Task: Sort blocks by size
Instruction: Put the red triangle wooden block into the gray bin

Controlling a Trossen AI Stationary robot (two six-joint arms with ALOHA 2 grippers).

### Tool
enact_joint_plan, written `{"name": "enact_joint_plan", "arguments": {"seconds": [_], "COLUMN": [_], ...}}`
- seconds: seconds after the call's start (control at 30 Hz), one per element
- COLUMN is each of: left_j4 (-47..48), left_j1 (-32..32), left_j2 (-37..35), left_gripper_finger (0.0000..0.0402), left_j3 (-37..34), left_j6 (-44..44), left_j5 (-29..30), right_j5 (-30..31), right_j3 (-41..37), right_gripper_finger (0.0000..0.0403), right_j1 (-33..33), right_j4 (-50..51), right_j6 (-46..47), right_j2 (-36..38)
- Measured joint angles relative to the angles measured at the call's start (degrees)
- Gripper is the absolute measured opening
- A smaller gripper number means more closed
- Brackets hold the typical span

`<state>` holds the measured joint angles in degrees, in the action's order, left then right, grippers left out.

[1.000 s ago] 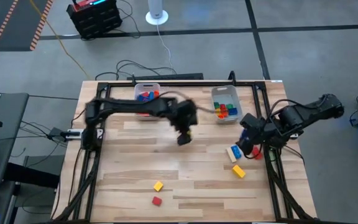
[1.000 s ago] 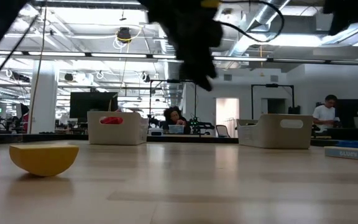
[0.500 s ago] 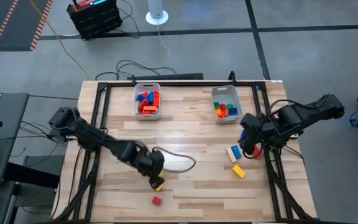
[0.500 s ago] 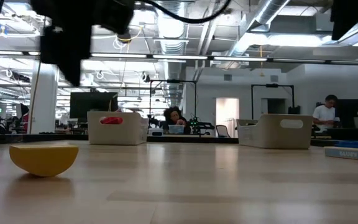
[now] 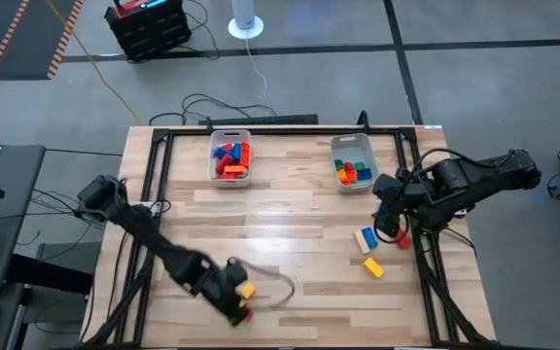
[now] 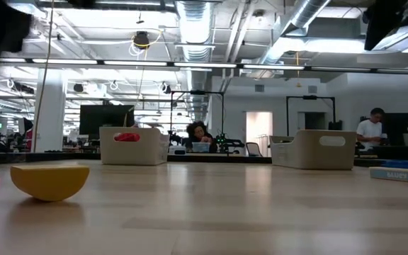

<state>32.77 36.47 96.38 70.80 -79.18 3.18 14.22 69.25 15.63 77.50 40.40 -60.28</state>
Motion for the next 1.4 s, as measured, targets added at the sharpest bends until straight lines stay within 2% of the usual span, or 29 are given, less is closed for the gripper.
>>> {"name": "enact_joint_plan", "arguments": {"seconds": [0.1, 0.23, 0.37, 0.57, 0.8, 0.93, 1.4], "left_j4": [-2.14, -4.73, -5.54, -1.73, -8.47, -8.56, -9.59], "left_j1": [3.79, 7.09, 7.43, 5.04, 2.32, 2.36, 2.54], "left_j2": [2.57, 5.73, 6.97, 7.01, 10.87, 11.71, 12.86], "left_gripper_finger": [0.0242, 0.0240, 0.0240, 0.0240, 0.0255, 0.0256, 0.0257], "left_j3": [1.52, 2.78, 2.65, 1.56, 1.92, 2.76, 2.12], "left_j6": [6.96, 22.74, 31.26, 34.02, 45.38, 50.29, 57.59], "left_j5": [2.42, 4.68, 4.95, 6.55, 1.55, 2.62, 3.56], "right_j5": [0.00, 0.42, 0.48, 0.53, 0.72, 0.72, 0.70], "right_j3": [0.00, 0.00, 0.00, 0.00, 0.00, 0.00, 0.00], "right_gripper_finger": [0.0301, 0.0301, 0.0301, 0.0301, 0.0301, 0.0301, 0.0301], "right_j1": [-0.06, -0.04, -0.04, -0.04, -0.04, -0.04, -0.04], "right_j4": [-0.33, -1.30, -1.60, -1.64, -1.62, -1.40, -1.25], "right_j6": [-1.57, -2.07, -1.90, -1.90, -1.91, -1.46, -2.05], "right_j2": [-0.01, -0.04, -0.01, -0.01, -0.01, -0.01, 0.00]}}
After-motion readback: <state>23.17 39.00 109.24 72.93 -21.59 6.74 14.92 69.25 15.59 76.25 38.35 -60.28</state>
